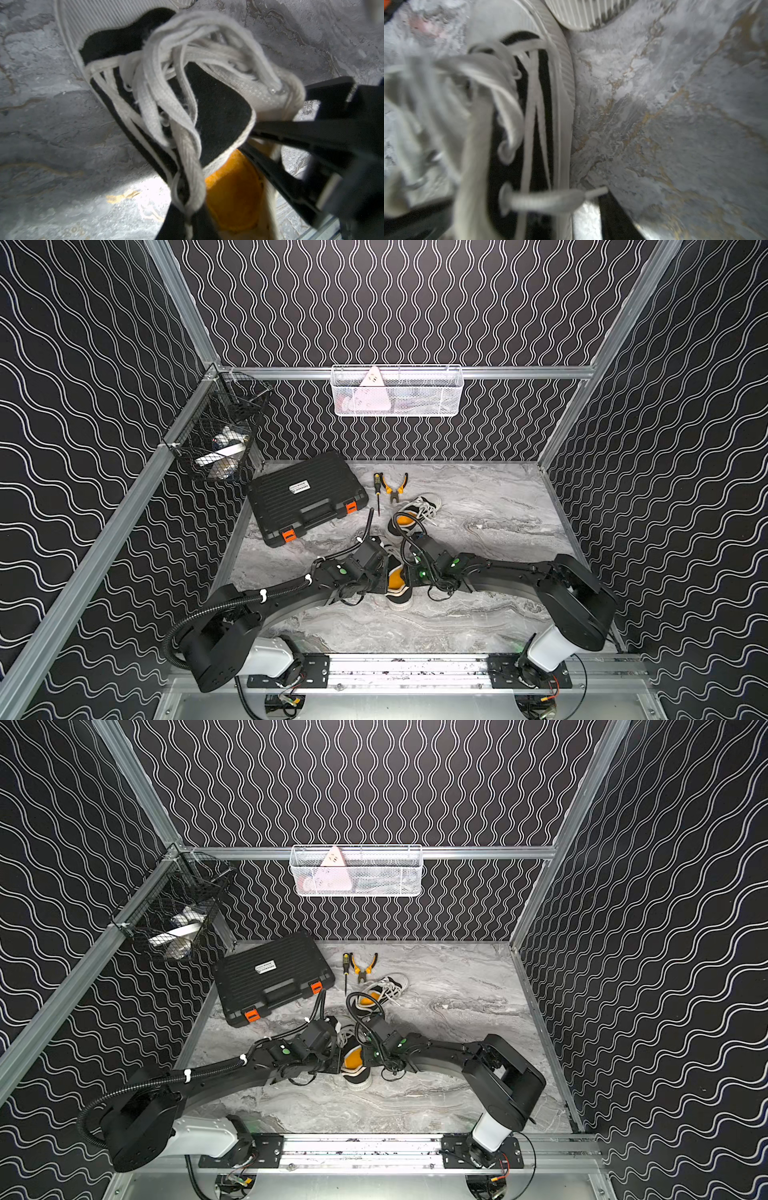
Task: Insert the insole into the shoe
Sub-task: Insert the insole into the shoe, then move the shoe to the center of the board.
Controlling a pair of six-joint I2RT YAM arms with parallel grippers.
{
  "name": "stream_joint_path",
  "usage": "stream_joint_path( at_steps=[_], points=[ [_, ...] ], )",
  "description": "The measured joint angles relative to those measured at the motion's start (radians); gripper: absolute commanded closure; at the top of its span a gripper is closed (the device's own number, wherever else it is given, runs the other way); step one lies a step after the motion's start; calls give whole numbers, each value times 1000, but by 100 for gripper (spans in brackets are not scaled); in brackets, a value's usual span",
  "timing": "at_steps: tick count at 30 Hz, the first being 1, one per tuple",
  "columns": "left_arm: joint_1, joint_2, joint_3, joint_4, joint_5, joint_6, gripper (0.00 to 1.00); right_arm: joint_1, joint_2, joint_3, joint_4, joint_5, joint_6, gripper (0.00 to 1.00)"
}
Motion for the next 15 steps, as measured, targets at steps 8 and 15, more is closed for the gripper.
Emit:
stream_joint_path(
  at_steps=[8, 15],
  points=[
    [-37, -76, 40, -88, -71, 0, 36, 0, -90, -48, 0, -2, 55, 100],
    [-32, -126, 231, -241, -182, 27, 31, -25, -319, -162, -106, 56, 95, 100]
  ],
)
